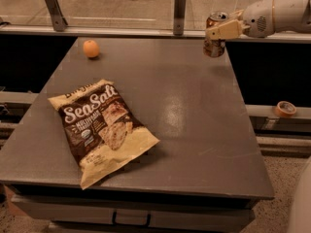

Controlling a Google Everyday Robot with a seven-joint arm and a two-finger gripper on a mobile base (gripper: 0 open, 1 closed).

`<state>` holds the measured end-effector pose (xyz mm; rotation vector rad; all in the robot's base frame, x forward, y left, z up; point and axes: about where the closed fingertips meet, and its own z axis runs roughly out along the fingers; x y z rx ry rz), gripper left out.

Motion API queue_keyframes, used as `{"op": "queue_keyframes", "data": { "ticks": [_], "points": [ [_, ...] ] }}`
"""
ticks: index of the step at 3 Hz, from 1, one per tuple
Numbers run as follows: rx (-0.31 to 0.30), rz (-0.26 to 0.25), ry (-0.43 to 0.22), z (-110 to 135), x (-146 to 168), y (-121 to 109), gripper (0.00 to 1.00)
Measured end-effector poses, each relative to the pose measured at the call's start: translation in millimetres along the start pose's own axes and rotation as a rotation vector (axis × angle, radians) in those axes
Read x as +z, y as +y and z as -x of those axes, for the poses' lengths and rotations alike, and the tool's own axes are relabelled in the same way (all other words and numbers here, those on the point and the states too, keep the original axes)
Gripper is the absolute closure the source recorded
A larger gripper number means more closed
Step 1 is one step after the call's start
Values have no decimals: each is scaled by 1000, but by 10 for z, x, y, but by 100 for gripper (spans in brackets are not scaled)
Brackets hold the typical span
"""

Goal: Move orange can near brown chip bag

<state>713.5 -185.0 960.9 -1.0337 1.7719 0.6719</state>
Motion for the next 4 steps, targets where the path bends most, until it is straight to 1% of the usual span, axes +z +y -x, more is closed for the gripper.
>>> {"op": "queue_keyframes", "data": {
  "ticks": [1, 2, 3, 4],
  "points": [
    [-43, 47, -86, 470, 251, 221, 100],
    [-146, 78, -203, 1206, 621, 474, 100],
    [-146, 79, -204, 1207, 627, 477, 100],
    [-123, 103, -259, 1361, 850, 530, 100]
  ]
}}
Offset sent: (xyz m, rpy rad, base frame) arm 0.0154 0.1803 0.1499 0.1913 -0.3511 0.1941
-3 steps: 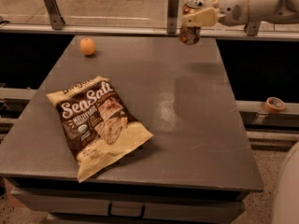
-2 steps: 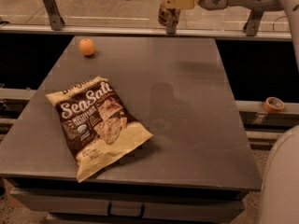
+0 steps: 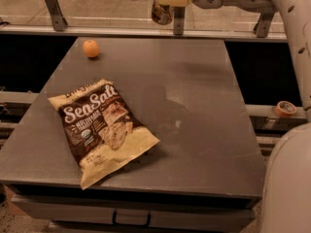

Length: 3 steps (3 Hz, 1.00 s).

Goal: Move orange can near brown chip bag

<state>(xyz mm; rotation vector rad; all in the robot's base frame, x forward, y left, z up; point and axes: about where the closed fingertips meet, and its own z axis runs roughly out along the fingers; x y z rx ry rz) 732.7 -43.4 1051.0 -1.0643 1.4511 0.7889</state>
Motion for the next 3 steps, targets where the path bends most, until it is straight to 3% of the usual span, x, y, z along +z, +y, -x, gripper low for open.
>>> {"op": "queue_keyframes", "data": {
  "ticks": [1, 2, 3],
  "points": [
    [49, 50, -82, 125, 514, 60, 100],
    [76, 117, -94, 144, 997, 255, 100],
    [71, 187, -48, 44, 1384, 513, 100]
  ]
}}
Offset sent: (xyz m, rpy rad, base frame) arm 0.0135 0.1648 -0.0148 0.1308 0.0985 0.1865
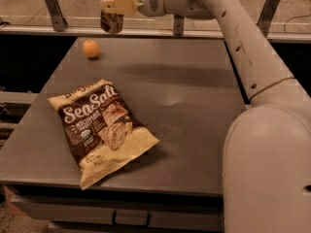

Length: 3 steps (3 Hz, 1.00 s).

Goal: Move orange can near brown chip bag

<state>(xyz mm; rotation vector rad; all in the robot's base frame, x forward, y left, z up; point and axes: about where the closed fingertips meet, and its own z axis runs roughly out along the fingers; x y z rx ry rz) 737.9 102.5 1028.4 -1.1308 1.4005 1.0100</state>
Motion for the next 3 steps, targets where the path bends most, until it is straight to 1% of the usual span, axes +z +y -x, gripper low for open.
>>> {"op": "queue_keyframes", "data": {
  "ticks": [1, 2, 3],
  "points": [
    [14, 44, 34, -157, 323, 121, 100],
    [36, 54, 71, -350, 585, 102, 100],
    [62, 47, 115, -577, 698, 18, 100]
  ]
}}
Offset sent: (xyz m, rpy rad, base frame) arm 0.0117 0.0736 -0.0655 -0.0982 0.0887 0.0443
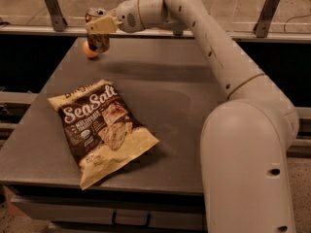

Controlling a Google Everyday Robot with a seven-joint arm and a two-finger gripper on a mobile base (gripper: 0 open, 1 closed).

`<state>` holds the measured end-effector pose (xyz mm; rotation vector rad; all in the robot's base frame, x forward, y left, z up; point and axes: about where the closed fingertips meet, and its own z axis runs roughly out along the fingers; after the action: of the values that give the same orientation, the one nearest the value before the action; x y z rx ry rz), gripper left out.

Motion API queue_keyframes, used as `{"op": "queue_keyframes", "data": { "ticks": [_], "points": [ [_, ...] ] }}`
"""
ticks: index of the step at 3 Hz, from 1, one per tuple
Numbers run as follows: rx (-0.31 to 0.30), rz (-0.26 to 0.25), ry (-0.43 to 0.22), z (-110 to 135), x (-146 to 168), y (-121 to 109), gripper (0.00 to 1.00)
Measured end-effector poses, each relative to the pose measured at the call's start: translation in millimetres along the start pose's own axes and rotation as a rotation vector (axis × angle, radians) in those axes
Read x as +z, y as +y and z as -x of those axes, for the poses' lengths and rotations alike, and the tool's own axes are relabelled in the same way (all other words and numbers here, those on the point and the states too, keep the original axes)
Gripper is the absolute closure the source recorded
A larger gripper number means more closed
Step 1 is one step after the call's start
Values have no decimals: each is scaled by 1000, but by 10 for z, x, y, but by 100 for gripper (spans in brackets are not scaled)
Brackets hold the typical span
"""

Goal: Move orange can near brown chip bag

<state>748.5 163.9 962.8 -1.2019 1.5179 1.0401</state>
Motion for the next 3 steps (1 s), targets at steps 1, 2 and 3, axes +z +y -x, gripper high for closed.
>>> {"op": "queue_keyframes", "data": {
  "ticks": [1, 2, 3],
  "points": [
    [14, 1, 43, -209, 68, -76, 100],
    [24, -9, 67, -334, 109, -166, 85],
    [25, -35, 89, -410, 128, -299, 61]
  ]
}}
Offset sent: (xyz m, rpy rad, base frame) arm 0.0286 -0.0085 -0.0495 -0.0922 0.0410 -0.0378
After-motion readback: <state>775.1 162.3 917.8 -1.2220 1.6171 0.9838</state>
